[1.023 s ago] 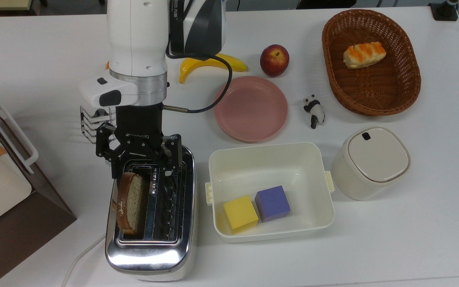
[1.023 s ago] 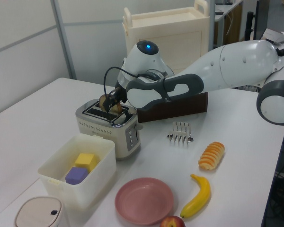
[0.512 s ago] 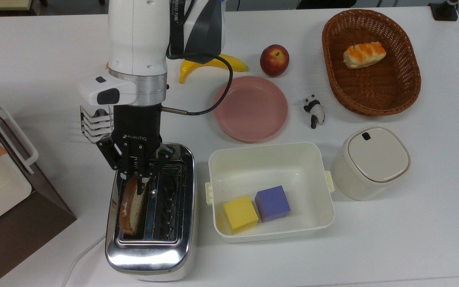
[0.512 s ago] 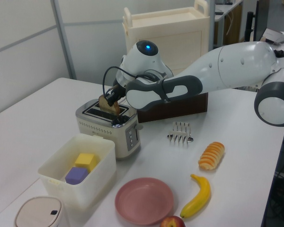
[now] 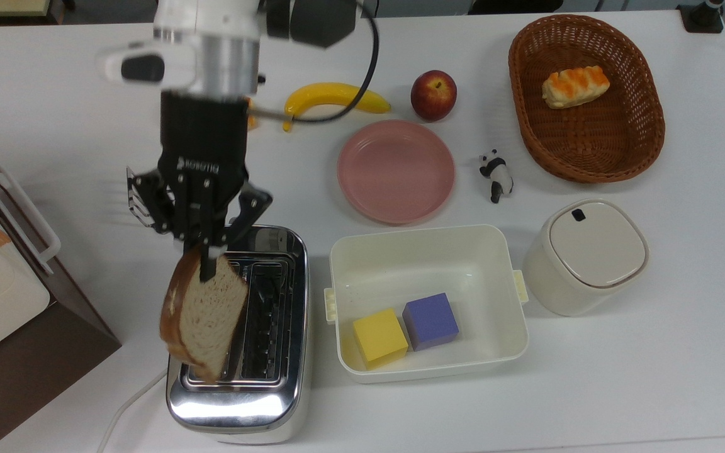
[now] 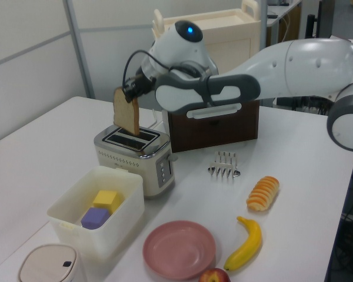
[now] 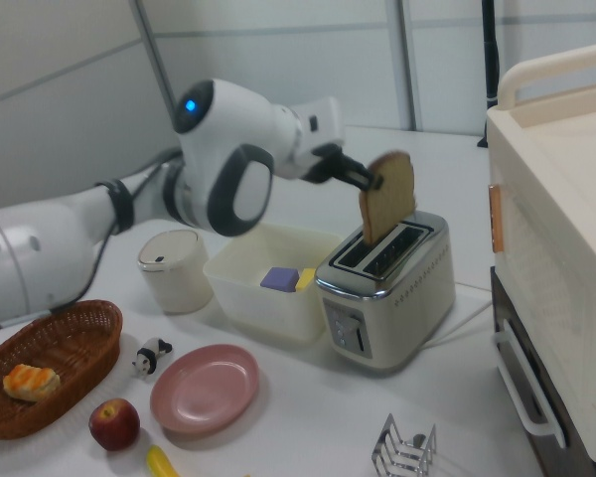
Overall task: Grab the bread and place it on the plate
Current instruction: 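Carry the toast slice up out of the toaster to the pink plate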
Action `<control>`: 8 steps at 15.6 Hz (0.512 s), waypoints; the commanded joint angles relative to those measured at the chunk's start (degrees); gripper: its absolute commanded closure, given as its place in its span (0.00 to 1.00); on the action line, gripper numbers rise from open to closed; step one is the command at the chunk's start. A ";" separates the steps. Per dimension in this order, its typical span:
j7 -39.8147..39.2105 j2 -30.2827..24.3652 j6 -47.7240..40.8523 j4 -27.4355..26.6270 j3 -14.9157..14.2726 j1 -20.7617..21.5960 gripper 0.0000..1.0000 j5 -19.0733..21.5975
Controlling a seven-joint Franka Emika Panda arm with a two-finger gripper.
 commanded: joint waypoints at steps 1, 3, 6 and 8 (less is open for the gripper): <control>3.15 -7.17 -7.78 -2.41 -0.15 4.01 1.00 -0.43; 3.15 -10.25 -12.97 -3.99 0.29 4.36 1.00 -0.17; 0.35 -14.82 -23.06 -6.27 0.64 6.73 1.00 0.09; -6.31 -16.93 -31.23 -7.94 0.64 8.14 1.00 2.71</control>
